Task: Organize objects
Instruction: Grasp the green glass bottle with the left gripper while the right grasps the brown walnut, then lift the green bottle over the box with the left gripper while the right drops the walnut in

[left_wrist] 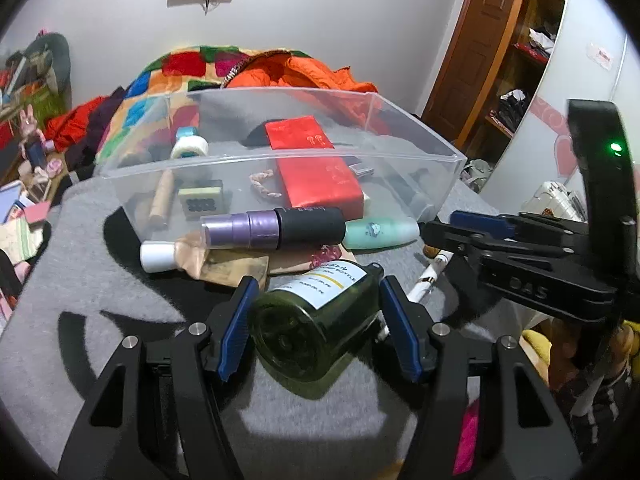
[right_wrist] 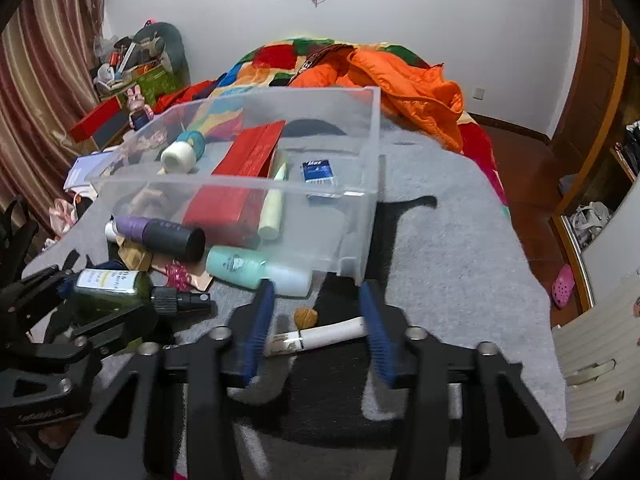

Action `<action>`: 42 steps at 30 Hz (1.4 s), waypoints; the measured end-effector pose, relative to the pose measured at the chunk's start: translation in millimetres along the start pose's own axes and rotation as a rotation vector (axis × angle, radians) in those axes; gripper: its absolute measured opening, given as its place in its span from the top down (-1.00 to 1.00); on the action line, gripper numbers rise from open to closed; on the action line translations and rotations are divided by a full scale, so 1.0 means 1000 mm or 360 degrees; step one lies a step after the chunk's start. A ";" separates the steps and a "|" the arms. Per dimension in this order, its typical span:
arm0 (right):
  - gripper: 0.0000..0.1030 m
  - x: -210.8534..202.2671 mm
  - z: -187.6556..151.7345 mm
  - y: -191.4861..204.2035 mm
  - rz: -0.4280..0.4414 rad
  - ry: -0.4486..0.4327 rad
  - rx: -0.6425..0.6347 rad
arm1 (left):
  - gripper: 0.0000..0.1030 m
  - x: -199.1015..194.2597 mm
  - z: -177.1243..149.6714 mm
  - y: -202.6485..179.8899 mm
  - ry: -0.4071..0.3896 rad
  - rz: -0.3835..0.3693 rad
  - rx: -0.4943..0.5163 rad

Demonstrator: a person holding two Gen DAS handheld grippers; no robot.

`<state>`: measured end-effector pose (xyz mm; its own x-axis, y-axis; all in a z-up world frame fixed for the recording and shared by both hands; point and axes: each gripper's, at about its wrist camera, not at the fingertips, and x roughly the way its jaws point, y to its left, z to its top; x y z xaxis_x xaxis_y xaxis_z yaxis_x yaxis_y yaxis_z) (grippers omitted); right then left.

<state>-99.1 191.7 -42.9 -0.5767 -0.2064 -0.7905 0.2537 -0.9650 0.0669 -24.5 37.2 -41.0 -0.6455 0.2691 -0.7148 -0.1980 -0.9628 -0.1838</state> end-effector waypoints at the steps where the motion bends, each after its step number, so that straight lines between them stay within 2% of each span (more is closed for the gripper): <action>1: 0.47 0.002 0.001 0.001 0.0016 0.0012 -0.0012 | -0.19 -0.002 0.000 -0.001 -0.0011 0.0011 0.0011; 7: 0.51 0.011 -0.005 0.011 -0.0042 0.0090 -0.0127 | -0.19 -0.015 0.001 -0.001 -0.0074 0.0093 0.0025; 12: 0.51 0.009 -0.005 0.009 -0.0024 0.0096 -0.0125 | -0.18 -0.018 0.005 0.004 -0.0090 0.0088 -0.0013; 13: 0.59 0.009 -0.006 0.009 -0.0042 0.0091 -0.0121 | -0.18 -0.018 0.006 0.004 -0.0094 0.0091 -0.0017; 14: 0.76 0.010 -0.005 0.009 -0.0059 0.0089 -0.0118 | -0.18 -0.020 0.007 0.004 -0.0100 0.0092 -0.0023; 16: 0.76 0.011 -0.005 0.007 -0.0053 0.0077 -0.0097 | -0.18 -0.023 0.008 0.005 -0.0112 0.0090 -0.0032; 24: 0.77 -0.007 0.000 0.005 0.0041 -0.0030 -0.0016 | -0.18 -0.043 0.022 0.011 -0.0220 0.0107 -0.0057; 40: 0.76 -0.048 0.035 0.001 0.0147 -0.0296 0.0099 | -0.18 -0.069 0.064 0.026 -0.0445 0.0179 -0.0086; 42: 0.76 -0.049 0.040 0.003 0.0139 -0.0317 0.0090 | 0.02 -0.069 0.068 0.028 -0.0453 0.0184 -0.0083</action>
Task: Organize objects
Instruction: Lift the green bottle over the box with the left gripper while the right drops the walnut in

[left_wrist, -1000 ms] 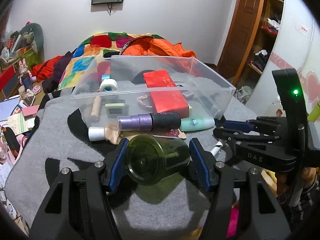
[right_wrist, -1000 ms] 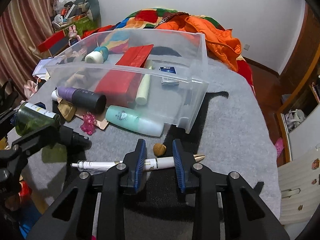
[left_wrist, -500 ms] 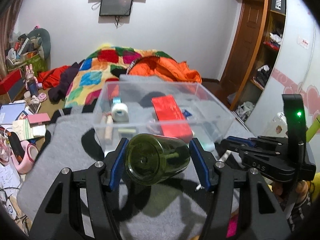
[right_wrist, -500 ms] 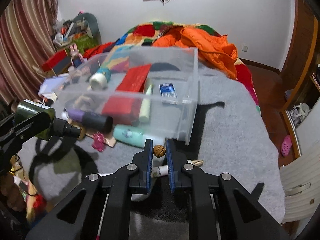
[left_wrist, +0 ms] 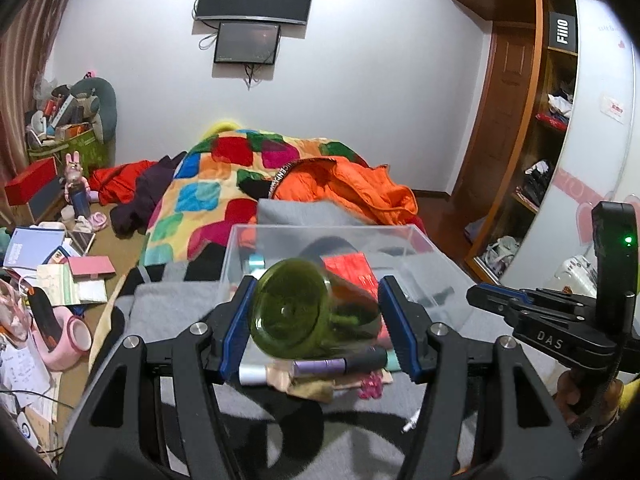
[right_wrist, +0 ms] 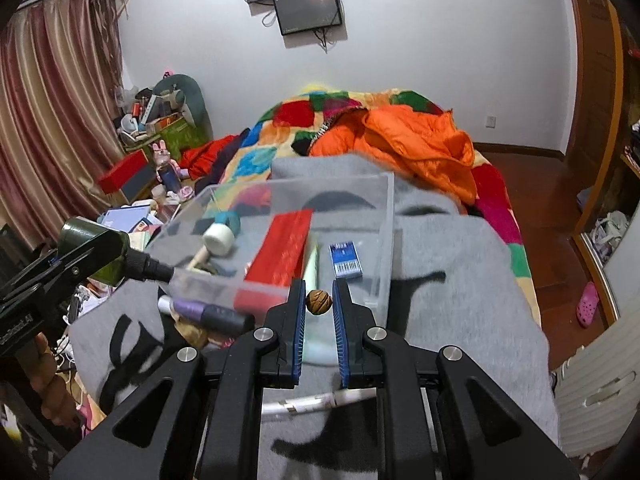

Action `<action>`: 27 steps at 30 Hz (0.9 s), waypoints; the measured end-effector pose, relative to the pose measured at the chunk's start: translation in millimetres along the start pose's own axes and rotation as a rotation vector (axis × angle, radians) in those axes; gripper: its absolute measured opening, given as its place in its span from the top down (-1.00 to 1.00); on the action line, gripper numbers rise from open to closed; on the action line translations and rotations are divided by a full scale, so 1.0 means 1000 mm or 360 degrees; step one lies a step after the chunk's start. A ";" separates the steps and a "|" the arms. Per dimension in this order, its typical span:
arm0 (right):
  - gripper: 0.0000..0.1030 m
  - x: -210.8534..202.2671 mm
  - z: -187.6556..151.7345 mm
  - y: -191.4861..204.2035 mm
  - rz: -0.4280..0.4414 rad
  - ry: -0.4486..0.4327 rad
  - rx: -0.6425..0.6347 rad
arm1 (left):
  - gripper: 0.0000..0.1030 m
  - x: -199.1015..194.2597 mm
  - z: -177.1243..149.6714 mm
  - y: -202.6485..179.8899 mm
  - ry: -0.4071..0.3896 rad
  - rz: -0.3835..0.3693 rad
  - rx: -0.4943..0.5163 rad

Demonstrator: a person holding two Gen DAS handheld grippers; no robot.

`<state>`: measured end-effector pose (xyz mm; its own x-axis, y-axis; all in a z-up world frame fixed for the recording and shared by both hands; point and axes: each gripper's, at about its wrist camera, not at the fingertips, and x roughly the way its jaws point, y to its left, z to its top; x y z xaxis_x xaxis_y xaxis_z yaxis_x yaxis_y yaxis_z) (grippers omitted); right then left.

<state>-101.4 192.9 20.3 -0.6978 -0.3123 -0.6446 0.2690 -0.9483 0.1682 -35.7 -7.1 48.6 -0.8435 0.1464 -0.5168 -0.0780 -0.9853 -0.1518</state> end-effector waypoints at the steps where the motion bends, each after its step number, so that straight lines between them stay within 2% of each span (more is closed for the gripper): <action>1: 0.76 0.000 0.003 0.001 -0.0003 -0.0012 -0.0007 | 0.13 0.003 0.002 0.001 0.0014 -0.0012 0.0002; 3: 0.76 0.002 0.007 0.002 -0.0001 -0.0030 -0.0015 | 0.14 0.012 0.005 0.004 0.0036 -0.0037 -0.0017; 6: 0.76 0.007 0.012 0.004 0.0001 -0.0035 -0.0020 | 0.30 0.026 0.005 0.009 0.0081 -0.0020 -0.0034; 11: 0.76 0.018 0.010 0.003 0.0023 0.0006 -0.0010 | 0.30 0.030 -0.005 0.022 0.0151 -0.0037 -0.0084; 13: 0.76 0.021 0.009 0.002 0.0026 0.0021 -0.0006 | 0.16 0.026 -0.008 0.028 0.0162 -0.0042 -0.0107; 16: 0.76 0.027 0.009 0.000 0.0029 0.0036 0.0008 | -0.21 0.017 -0.014 0.042 0.0171 -0.0029 -0.0171; 20: 0.76 0.031 0.009 -0.001 0.0034 0.0053 0.0021 | -0.43 0.013 -0.027 0.061 0.0217 0.0046 -0.0200; 23: 0.76 0.033 0.010 -0.001 0.0029 0.0060 0.0020 | -0.56 0.018 -0.047 0.075 0.0307 0.0085 -0.0237; 27: 0.76 0.038 0.010 -0.001 0.0023 0.0079 0.0021 | -0.57 0.036 -0.071 0.089 0.0470 0.0067 -0.0314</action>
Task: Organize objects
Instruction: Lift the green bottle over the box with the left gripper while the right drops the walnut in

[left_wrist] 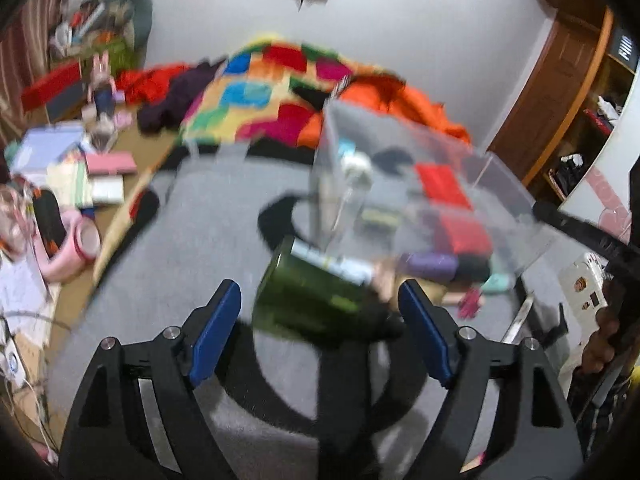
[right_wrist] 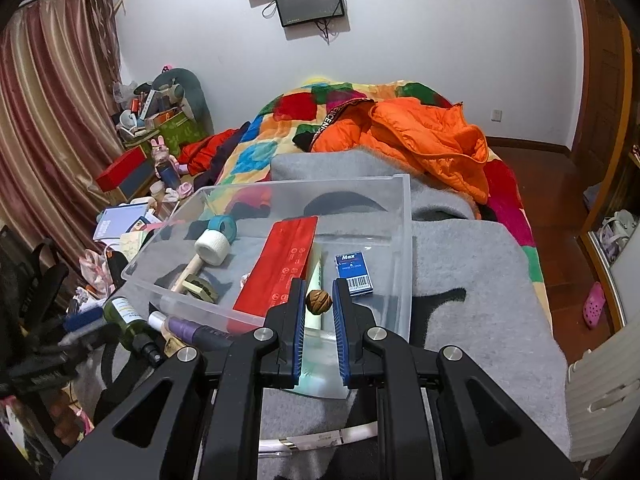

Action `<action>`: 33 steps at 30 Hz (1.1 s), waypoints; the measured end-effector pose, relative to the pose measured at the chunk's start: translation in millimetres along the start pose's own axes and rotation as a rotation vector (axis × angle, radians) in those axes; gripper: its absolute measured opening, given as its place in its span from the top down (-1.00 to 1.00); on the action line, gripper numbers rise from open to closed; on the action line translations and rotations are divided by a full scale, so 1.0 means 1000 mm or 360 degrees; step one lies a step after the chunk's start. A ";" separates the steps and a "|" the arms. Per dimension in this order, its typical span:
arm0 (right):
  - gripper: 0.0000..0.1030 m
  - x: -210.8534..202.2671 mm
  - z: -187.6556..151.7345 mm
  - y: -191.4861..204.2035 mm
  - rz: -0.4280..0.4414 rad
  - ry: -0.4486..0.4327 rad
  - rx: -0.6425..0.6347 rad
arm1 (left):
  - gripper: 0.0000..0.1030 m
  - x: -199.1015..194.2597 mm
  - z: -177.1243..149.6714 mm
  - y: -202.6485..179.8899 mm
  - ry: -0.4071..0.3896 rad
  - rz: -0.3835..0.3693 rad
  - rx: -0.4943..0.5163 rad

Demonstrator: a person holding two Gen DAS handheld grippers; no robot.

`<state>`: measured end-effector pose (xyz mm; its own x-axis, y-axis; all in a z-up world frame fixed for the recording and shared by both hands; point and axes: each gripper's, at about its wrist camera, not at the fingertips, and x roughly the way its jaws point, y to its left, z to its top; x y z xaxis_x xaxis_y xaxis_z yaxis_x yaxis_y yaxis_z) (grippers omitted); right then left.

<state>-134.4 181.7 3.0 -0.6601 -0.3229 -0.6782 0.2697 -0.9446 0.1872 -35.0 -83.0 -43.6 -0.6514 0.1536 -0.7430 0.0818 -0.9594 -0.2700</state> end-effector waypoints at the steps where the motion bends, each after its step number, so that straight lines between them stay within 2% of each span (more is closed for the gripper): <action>1: 0.76 0.002 0.000 0.000 -0.0006 0.0006 0.0001 | -0.57 0.006 0.000 0.003 0.0032 -0.0015 -0.0027; 3: 0.76 0.004 0.001 0.000 -0.0015 0.0012 -0.0002 | -0.57 0.014 0.002 0.008 0.0062 -0.0052 -0.0075; 6: 0.76 0.008 0.002 -0.002 -0.0039 0.0024 -0.0008 | -0.57 0.016 0.009 0.011 0.0037 -0.0089 -0.0109; 9: 0.76 0.016 0.005 -0.005 -0.0065 0.0054 -0.0013 | -0.55 0.023 0.015 0.008 0.0032 -0.0061 -0.0105; 11: 0.76 0.022 0.006 -0.006 -0.0084 0.0071 -0.0019 | -0.25 0.027 0.016 0.006 0.0047 -0.0059 -0.0091; 12: 0.76 0.025 0.007 -0.006 -0.0093 0.0080 -0.0024 | -0.25 0.029 0.013 0.004 0.0057 -0.0056 -0.0081; 18: 0.76 0.035 0.009 0.000 -0.0122 0.0121 -0.0081 | -0.25 0.010 0.004 -0.004 -0.0053 0.0062 0.0007; 22: 0.76 0.035 0.008 0.004 -0.0144 0.0116 -0.0100 | -0.25 -0.008 0.004 -0.008 -0.0114 0.0087 0.0031; 28: 0.73 0.035 0.009 0.001 -0.0115 0.0138 -0.0082 | -0.25 -0.042 0.023 -0.018 -0.0271 0.0022 0.0032; 33: 0.47 0.029 0.008 0.002 -0.0077 0.0126 -0.0064 | -0.25 -0.051 0.047 -0.036 -0.0367 -0.0029 0.0062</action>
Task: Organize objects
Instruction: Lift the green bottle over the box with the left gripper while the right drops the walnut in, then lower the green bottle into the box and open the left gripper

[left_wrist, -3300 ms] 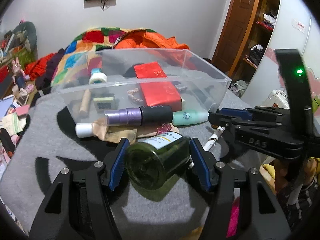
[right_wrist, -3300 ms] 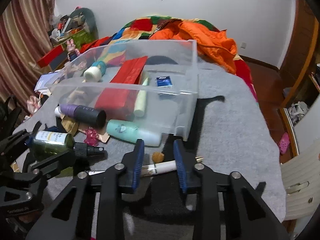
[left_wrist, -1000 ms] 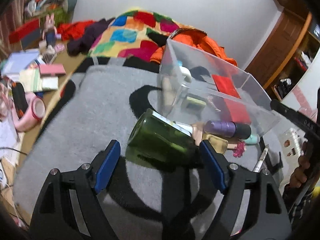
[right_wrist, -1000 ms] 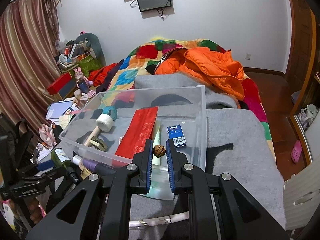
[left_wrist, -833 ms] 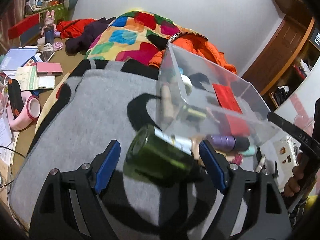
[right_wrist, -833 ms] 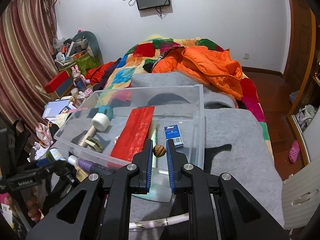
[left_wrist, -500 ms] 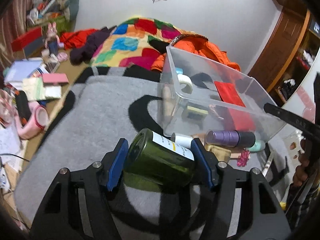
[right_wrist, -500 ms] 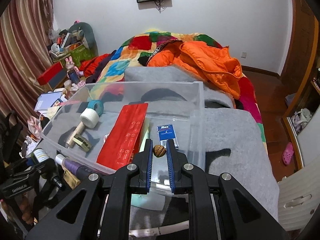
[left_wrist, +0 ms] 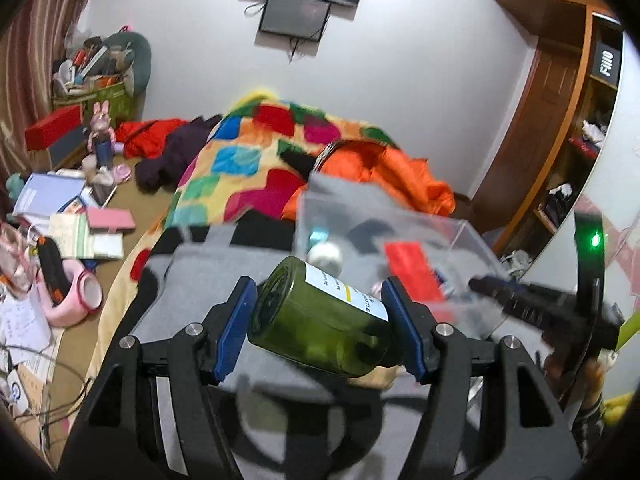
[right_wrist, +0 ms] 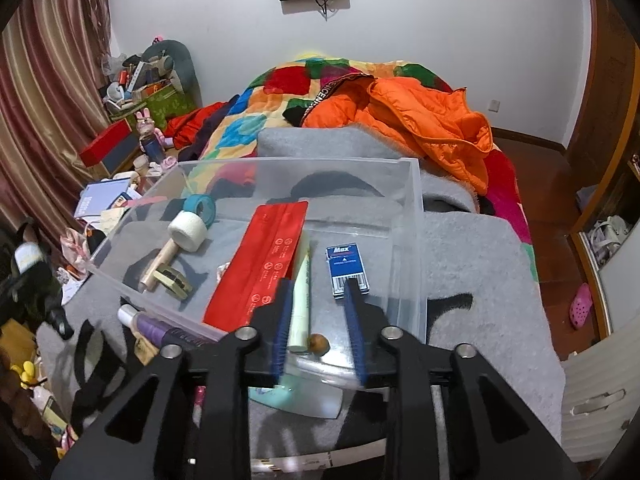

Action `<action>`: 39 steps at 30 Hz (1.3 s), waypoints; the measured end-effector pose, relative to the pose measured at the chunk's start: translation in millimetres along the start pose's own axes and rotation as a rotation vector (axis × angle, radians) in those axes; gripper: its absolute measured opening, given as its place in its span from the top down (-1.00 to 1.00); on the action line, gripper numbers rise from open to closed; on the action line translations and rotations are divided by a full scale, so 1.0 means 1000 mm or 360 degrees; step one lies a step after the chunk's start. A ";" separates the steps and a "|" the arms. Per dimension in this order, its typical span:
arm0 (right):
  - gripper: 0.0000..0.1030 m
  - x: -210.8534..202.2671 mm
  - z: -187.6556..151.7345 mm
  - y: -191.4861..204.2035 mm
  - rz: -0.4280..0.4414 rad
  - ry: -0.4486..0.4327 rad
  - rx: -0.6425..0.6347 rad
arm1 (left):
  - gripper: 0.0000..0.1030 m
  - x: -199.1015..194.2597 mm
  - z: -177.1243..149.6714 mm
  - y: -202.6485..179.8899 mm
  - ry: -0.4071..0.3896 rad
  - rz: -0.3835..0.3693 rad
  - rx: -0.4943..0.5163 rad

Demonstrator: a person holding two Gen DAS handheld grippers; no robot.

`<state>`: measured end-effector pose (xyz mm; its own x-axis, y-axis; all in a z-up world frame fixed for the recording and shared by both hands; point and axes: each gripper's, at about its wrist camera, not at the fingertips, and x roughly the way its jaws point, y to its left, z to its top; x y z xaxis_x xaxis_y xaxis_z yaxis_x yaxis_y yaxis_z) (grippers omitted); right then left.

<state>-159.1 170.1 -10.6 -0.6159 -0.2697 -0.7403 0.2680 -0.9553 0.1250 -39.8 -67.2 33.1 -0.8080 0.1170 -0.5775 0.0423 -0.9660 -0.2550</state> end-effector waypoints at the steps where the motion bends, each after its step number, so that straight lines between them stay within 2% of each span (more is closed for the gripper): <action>1: 0.46 -0.002 0.000 0.000 -0.0006 -0.0006 0.0001 | -0.25 0.001 0.005 -0.004 -0.0009 -0.0009 0.0006; 7: 0.23 -0.018 -0.004 -0.003 0.0038 -0.0042 0.0022 | -0.25 0.021 0.020 -0.023 -0.0017 -0.0024 0.0049; 9: 0.11 -0.025 -0.005 -0.004 0.0047 -0.0070 0.0026 | -0.25 0.033 0.022 -0.027 0.0014 -0.0012 0.0057; 18: -0.05 -0.050 -0.019 -0.001 0.0027 -0.0137 -0.0022 | -0.25 0.084 0.020 -0.040 0.0184 -0.0013 0.0127; 28: -0.08 -0.044 -0.038 -0.008 0.0084 -0.0042 0.0063 | -0.25 0.090 0.015 -0.040 0.0207 0.0014 0.0122; 32: -0.08 -0.039 -0.044 -0.011 0.0119 -0.0001 0.0108 | -0.39 0.089 0.012 -0.040 0.0219 0.0008 0.0116; 39: -0.08 -0.028 -0.051 -0.010 0.0110 0.0063 0.0124 | -0.40 0.075 0.001 -0.049 0.0197 0.0022 0.0208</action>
<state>-106.0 193.5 -24.7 -0.5676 -0.3317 -0.7535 0.2497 -0.9415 0.2264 -103.6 -11.6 2.8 -0.7289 0.1234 -0.6734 -0.0303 -0.9885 -0.1483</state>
